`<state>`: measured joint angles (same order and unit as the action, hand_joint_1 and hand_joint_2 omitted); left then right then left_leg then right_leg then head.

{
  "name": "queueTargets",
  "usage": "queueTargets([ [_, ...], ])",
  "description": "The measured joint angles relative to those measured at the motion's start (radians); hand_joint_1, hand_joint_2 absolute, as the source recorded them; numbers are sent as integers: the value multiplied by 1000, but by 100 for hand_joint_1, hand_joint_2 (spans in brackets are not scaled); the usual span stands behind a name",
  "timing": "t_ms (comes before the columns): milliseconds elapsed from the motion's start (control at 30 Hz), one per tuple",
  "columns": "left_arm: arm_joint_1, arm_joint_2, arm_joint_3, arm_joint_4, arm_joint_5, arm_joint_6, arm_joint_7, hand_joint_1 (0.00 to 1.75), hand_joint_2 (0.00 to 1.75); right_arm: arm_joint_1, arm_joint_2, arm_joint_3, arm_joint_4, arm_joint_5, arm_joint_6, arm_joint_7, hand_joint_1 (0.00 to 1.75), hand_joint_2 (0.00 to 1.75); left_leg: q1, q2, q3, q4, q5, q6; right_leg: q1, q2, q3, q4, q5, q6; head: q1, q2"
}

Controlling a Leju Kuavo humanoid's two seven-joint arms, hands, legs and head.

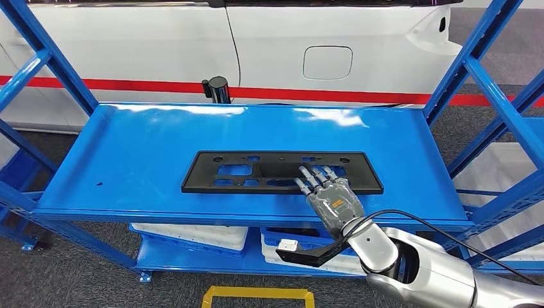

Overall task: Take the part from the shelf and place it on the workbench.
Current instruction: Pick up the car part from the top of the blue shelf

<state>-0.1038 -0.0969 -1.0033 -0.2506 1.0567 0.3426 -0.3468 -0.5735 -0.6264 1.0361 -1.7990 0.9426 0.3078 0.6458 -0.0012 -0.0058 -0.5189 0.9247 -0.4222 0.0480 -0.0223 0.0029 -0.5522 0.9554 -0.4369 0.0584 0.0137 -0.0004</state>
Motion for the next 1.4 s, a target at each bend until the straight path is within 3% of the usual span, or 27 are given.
queueTargets([
  [67,0,0,0,0,0,0,0,0,0,0,0,0,0,0,0,0,0,175,-1,0,0,0,0,0,0,0,1,-1,0,0,0,0],
  [133,0,0,-1,0,0,0,0,0,0,3,2,0,6,7,-8,-2,0,175,-3,0,-3,1,0,-6,4,2,-3,-2,2,-9,0,0],
  [200,0,0,-3,0,0,1,1,0,0,9,9,-6,23,41,-47,-10,0,175,0,1,-48,93,-41,-23,4,3,-7,-6,7,-28,-2,0],
  [267,0,-1,-4,0,0,3,1,0,0,17,19,-19,44,84,-96,-16,0,175,2,1,-58,117,-47,-26,2,3,-5,-8,10,-36,-4,0],
  [333,-2,-1,-4,0,0,5,2,0,0,22,23,-30,57,107,-122,-16,0,175,-3,1,-18,29,-10,-17,7,4,-6,-7,9,-32,-4,0],
  [467,-1,-2,-5,0,1,7,7,0,0,36,26,-45,72,131,-159,-15,0,175,-4,1,-9,5,-1,-2,7,3,-10,-1,2,-12,-3,0],
  [533,-2,-3,-5,0,1,8,9,0,0,44,26,-54,81,145,-178,-14,0,175,0,2,-5,-1,5,9,5,2,-39,69,-43,-4,-1,0],
  [600,-1,-4,-7,0,2,8,12,0,0,57,27,-61,90,160,-199,-13,0,175,0,2,-6,0,6,13,4,2,-102,210,-111,1,1,0],
  [633,-1,-4,-8,0,2,8,12,0,0,65,27,-64,95,167,-208,-13,0,175,-1,2,-6,0,6,13,4,2,-130,270,-131,3,1,0],
  [667,0,-5,-10,0,2,8,13,0,0,72,27,-67,100,172,-216,-13,0,175,-1,2,-6,0,6,13,3,2,-143,295,-131,4,1,0],
  [700,0,-5,-12,0,1,8,13,0,0,77,28,-70,104,175,-222,-13,0,175,-1,2,-5,1,5,13,2,2,-135,278,-111,4,1,0],
  [767,0,-5,-16,0,1,8,14,0,0,80,29,-76,110,179,-230,-13,0,175,0,1,-1,2,2,10,1,1,-69,139,-41,4,1,0],
  [833,-2,-5,-20,0,0,8,14,0,0,82,32,-84,116,180,-236,-13,0,175,-4,1,-1,5,-2,3,3,1,-11,19,0,-2,1,0],
  [867,-3,-5,-22,0,-2,8,15,0,0,84,33,-87,118,182,-239,-12,0,175,-6,0,-3,6,-4,-1,5,1,-1,-4,3,-7,0,0],
  [967,-4,-5,-26,0,-4,9,17,0,0,92,39,-98,128,187,-247,-11,0,175,-5,1,-8,13,-10,-12,6,3,-4,-6,5,-22,0,0],
  [1033,-5,-5,-28,0,-6,9,18,0,0,93,44,-106,135,187,-252,-11,0,175,-2,1,-38,80,-52,-23,1,2,-4,-7,7,-32,-2,0],
  [1100,-6,-5,-29,0,-8,10,18,0,0,96,49,-113,142,186,-256,-11,0,175,1,2,-104,225,-122,-34,1,1,-6,-7,7,-36,-5,0],
  [1167,-5,-5,-29,0,-9,10,19,0,0,103,53,-119,151,185,-261,-11,0,175,2,2,-155,328,-151,-37,1,1,-7,-7,7,-37,-5,0],
  [1200,-5,-5,-29,0,-10,10,21,0,0,106,55,-121,156,185,-266,-11,0,175,2,2,-153,321,-137,-36,2,2,-6,-7,7,-37,-5,0],
  [1233,-5,-5,-29,0,-11,10,22,0,0,109,56,-124,160,185,-272,-10,0,175,2,2,-130,271,-106,-33,2,2,-5,-7,7,-37,-5,0],
  [1300,-7,-5,-29,0,-12,10,25,0,0,111,60,-131,165,187,-287,-10,0,175,-1,1,-56,112,-35,-21,4,4,-3,-7,6,-35,-5,0],
  [1333,-9,-5,-29,0,-13,10,26,0,0,111,61,-135,168,188,-294,-10,0,175,-3,1,-29,52,-14,-16,5,5,-4,-6,6,-32,-5,0],
  [1400,-10,-5,-30,0,-12,10,28,0,0,114,63,-141,175,189,-302,-10,0,175,-8,1,-13,11,-6,-10,7,5,-6,-6,7,-24,-4,0],
])
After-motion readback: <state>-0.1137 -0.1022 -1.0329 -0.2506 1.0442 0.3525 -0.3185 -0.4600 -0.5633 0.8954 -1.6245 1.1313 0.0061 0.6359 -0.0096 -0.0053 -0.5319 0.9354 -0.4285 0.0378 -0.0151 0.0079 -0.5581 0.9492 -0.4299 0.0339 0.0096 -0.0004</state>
